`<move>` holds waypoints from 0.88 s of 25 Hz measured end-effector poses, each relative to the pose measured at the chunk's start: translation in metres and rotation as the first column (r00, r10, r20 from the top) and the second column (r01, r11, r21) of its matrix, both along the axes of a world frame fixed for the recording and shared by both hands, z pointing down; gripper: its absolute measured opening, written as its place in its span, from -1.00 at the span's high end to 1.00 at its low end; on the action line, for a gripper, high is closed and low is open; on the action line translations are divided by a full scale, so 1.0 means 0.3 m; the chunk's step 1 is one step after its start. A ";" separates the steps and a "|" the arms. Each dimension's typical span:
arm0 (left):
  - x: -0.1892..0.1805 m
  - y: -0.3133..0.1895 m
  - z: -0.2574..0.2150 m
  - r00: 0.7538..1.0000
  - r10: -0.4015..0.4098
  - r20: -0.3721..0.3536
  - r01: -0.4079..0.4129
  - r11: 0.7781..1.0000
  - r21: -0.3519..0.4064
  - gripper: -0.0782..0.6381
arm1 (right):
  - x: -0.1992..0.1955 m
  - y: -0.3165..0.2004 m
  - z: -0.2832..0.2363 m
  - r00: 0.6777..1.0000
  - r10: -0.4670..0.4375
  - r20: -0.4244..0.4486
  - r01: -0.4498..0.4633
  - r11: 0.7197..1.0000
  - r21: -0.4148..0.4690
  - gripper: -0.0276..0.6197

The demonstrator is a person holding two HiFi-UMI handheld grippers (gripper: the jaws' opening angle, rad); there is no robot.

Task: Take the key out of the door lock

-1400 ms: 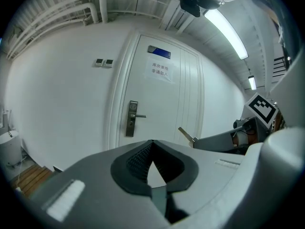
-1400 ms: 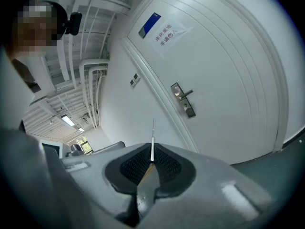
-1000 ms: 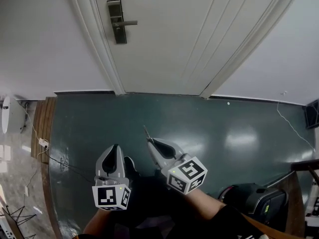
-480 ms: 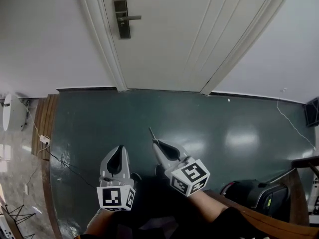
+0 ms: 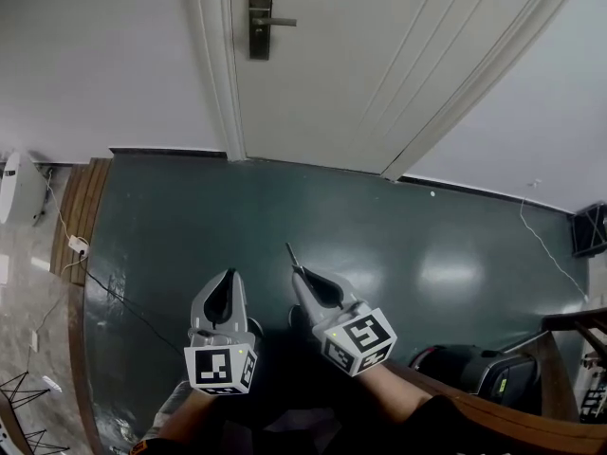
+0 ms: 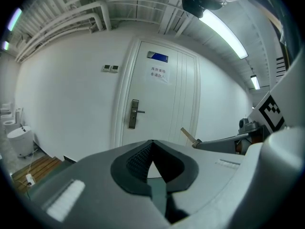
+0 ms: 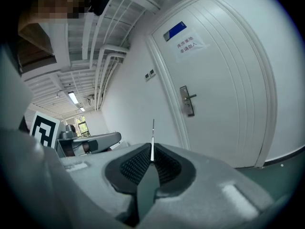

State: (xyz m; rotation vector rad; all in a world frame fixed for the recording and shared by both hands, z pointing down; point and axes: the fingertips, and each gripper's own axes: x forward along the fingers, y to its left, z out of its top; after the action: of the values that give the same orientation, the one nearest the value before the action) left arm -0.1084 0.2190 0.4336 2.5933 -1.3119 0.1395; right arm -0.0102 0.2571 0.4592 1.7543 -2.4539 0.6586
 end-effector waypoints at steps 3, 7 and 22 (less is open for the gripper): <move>0.012 0.002 0.007 1.000 0.009 0.003 -0.009 1.000 0.012 0.73 | 0.022 0.004 -0.012 1.000 0.021 -0.002 -0.021 1.000 0.017 0.87; 0.022 0.001 0.005 1.000 0.009 0.007 -0.009 1.000 0.029 0.73 | 0.033 0.003 -0.026 1.000 0.028 -0.003 -0.028 0.999 0.030 0.87; 0.022 0.008 0.007 0.999 -0.012 0.030 0.010 0.999 0.035 0.73 | 0.035 0.010 -0.035 1.000 0.018 0.009 -0.018 0.997 0.069 0.87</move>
State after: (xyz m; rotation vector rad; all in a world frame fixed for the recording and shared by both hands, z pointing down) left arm -0.1019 0.2213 0.4359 2.6226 -1.3507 0.1561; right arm 0.0004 0.2601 0.4487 1.8037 -2.4986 0.5906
